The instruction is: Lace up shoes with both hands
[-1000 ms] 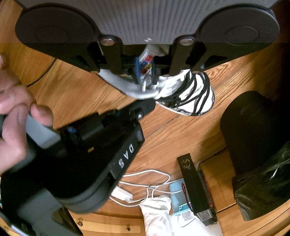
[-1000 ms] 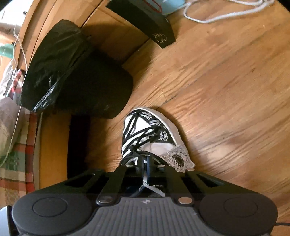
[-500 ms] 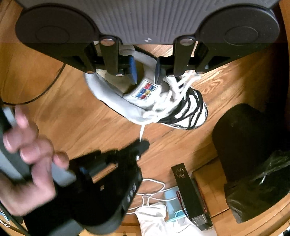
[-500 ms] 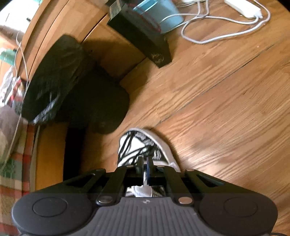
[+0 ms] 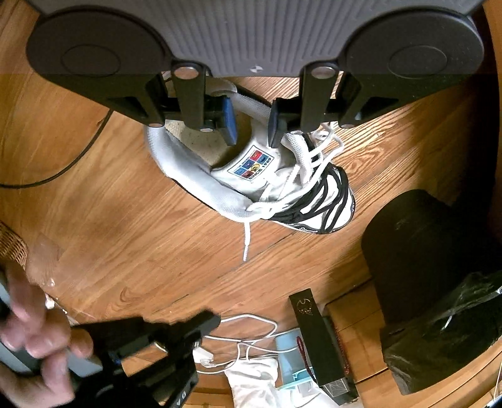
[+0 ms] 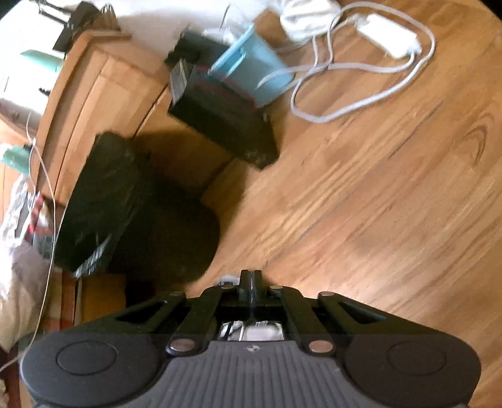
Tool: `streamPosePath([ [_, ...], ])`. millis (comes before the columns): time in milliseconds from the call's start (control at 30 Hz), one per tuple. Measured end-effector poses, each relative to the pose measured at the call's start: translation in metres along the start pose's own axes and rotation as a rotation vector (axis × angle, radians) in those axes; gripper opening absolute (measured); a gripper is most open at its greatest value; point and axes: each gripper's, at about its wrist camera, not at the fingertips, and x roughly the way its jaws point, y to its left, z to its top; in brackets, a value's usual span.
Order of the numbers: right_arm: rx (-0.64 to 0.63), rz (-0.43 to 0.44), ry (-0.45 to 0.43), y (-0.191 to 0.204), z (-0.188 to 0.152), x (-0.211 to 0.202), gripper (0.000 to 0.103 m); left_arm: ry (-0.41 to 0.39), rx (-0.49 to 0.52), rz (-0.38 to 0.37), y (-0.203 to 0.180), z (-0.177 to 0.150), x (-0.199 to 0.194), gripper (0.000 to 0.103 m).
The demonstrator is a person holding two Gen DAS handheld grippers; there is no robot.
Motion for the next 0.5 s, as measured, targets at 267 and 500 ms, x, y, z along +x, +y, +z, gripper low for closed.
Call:
streamPosePath([
  [267, -0.071, -0.011, 0.148, 0.021, -0.034, 0.037, 0.023, -0.007, -0.073, -0.018, 0.005, -0.002, -0.002, 0.026],
  [500, -0.080, -0.037, 0.174, 0.019, -0.047, 0.050, 0.024, -0.006, -0.069, -0.013, 0.001, -0.005, -0.003, 0.028],
])
